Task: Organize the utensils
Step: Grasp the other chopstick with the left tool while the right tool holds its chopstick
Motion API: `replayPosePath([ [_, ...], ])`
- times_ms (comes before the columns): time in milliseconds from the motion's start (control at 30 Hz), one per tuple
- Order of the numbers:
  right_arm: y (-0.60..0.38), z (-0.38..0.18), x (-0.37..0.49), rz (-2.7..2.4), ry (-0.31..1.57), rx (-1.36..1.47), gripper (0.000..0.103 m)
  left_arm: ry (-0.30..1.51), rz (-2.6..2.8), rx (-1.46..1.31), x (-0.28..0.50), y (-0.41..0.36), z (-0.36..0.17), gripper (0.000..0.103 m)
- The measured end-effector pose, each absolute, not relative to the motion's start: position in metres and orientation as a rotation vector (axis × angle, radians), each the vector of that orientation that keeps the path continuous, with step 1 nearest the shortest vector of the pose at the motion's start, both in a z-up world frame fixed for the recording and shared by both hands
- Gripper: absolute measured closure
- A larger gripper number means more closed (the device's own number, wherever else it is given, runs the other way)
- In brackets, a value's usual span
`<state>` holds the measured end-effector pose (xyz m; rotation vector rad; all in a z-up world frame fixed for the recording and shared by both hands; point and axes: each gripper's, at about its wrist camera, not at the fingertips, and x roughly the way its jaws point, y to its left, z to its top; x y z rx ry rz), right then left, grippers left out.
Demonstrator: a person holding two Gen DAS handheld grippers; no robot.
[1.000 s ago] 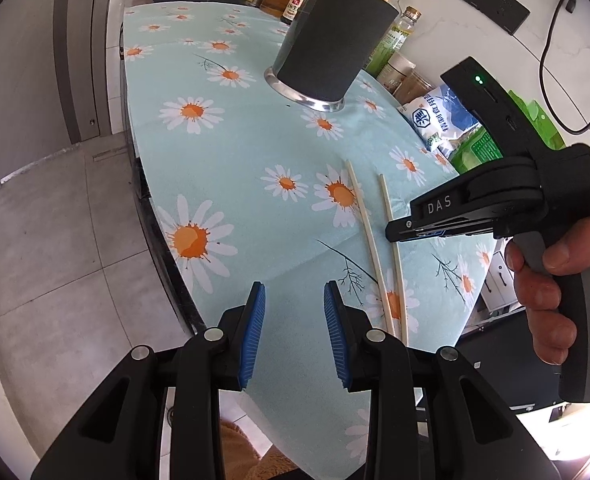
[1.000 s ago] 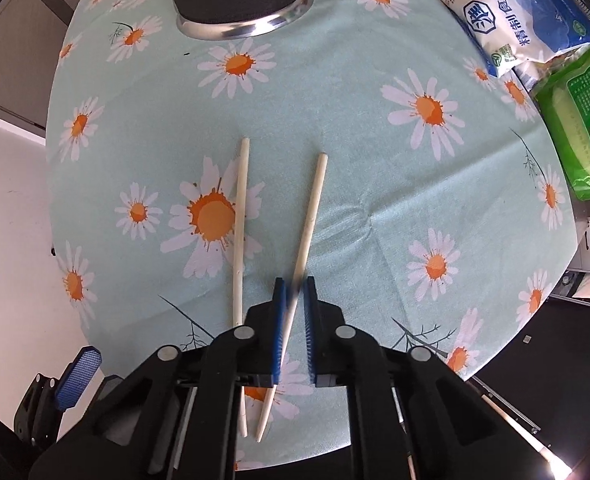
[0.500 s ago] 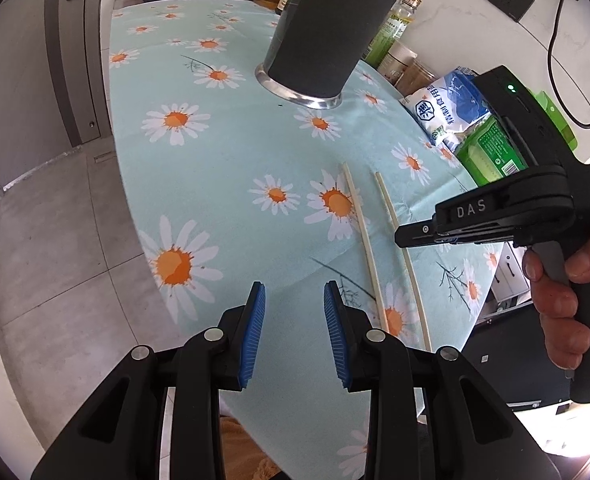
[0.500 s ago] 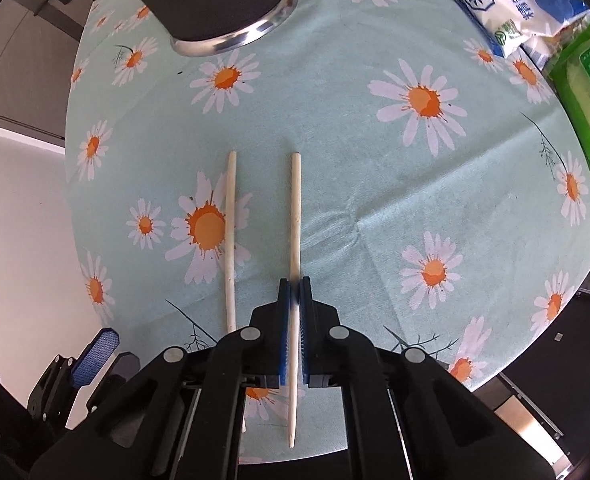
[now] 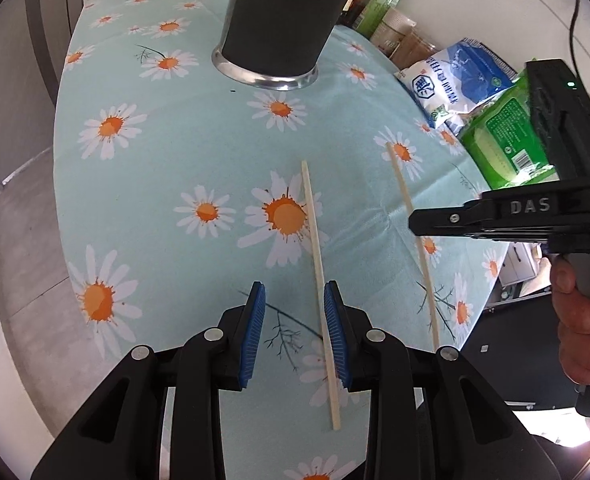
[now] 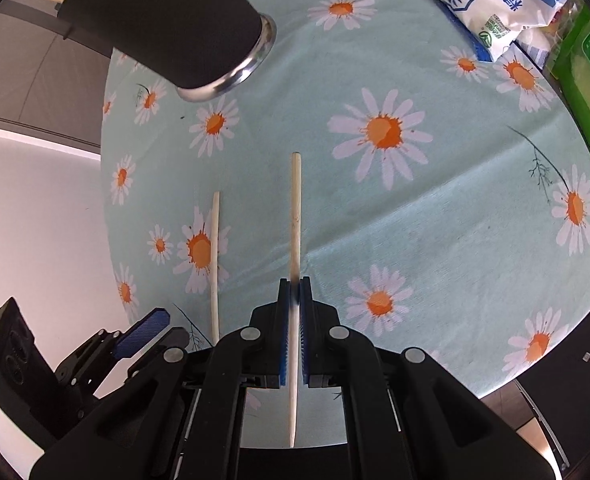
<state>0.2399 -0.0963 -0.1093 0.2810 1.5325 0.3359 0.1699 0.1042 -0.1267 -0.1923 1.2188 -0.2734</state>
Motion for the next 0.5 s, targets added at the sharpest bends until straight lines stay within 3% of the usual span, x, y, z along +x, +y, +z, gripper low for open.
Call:
replayPosePath([
  [400, -0.122, -0.097, 0.252, 0.442, 1.478, 0.318, 0.097, 1.348, -0.148, -0.125, 0.188, 0.067, -0.14, 0.074],
  [500, -0.128, -0.099, 0.257, 0.466, 1.477, 0.311, 0.097, 1.377, -0.123, -0.111, 0.195, 0.064, -0.14, 0.087],
])
